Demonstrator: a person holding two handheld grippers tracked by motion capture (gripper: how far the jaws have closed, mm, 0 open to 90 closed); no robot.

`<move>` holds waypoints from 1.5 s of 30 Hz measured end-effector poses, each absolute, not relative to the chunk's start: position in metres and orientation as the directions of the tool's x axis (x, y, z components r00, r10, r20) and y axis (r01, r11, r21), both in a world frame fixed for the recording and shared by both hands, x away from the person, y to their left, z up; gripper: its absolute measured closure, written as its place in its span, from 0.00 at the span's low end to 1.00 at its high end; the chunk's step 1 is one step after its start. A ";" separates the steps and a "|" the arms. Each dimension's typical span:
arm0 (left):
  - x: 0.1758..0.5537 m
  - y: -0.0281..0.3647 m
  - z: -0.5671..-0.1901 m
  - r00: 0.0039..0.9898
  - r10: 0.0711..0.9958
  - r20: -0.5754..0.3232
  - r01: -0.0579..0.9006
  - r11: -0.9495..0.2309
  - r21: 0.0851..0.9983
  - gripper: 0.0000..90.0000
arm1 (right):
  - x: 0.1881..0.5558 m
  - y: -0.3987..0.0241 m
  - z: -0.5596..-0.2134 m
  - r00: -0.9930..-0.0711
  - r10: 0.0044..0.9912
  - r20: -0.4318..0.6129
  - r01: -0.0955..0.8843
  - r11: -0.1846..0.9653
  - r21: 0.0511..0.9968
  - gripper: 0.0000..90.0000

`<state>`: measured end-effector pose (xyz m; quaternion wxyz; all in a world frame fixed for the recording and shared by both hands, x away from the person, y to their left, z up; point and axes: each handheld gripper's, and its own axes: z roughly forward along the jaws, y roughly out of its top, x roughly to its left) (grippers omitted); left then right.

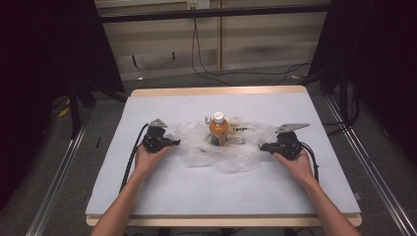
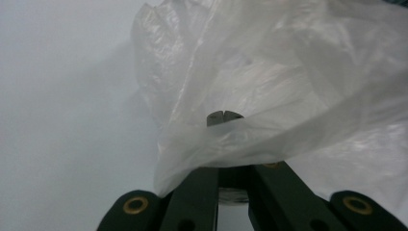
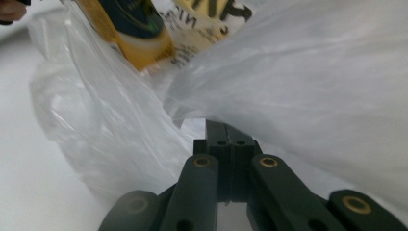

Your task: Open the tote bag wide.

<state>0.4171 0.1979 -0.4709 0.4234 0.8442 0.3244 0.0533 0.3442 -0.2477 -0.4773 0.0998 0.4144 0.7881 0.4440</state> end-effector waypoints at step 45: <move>0.423 0.099 -0.430 0.862 0.501 -0.083 0.398 -0.564 0.723 1.00 | 0.432 -0.153 -0.448 -0.723 0.662 0.198 0.618 0.491 0.614 1.00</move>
